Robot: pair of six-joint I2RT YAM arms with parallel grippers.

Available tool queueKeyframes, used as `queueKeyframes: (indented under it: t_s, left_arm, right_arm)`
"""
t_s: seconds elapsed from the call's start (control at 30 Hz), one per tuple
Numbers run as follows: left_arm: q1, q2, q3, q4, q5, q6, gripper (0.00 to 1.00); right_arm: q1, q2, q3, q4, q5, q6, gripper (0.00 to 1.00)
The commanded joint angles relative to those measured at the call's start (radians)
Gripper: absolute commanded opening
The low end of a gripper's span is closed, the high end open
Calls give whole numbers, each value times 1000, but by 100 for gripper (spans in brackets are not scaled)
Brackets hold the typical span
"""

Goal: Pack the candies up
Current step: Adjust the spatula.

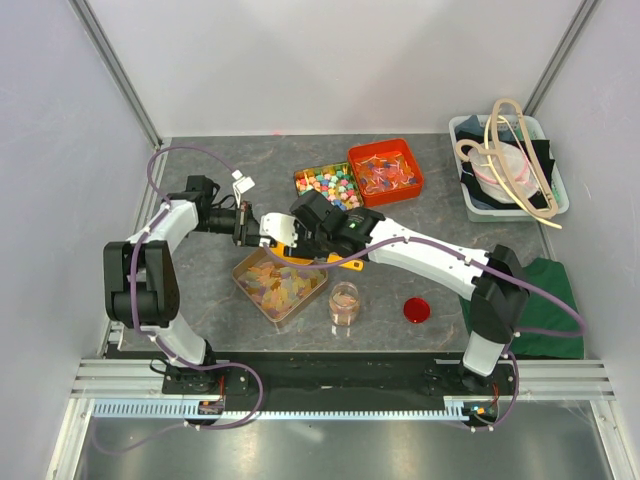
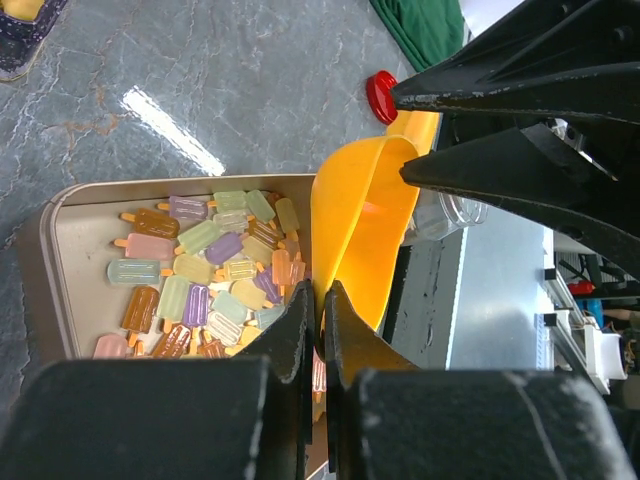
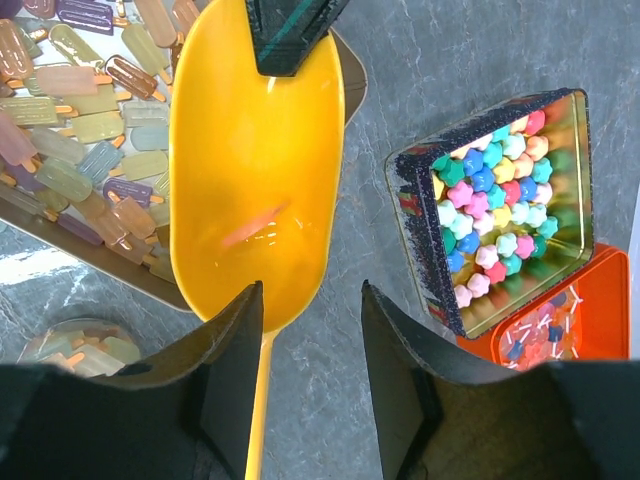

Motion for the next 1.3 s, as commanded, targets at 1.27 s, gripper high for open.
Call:
queueKeyframes:
  t_s: [1.27]
  left_arm:
    - [40,189,374,-609,219,441,2]
  right_arm:
    - [-81,-139,-94,93,-128,-21,63]
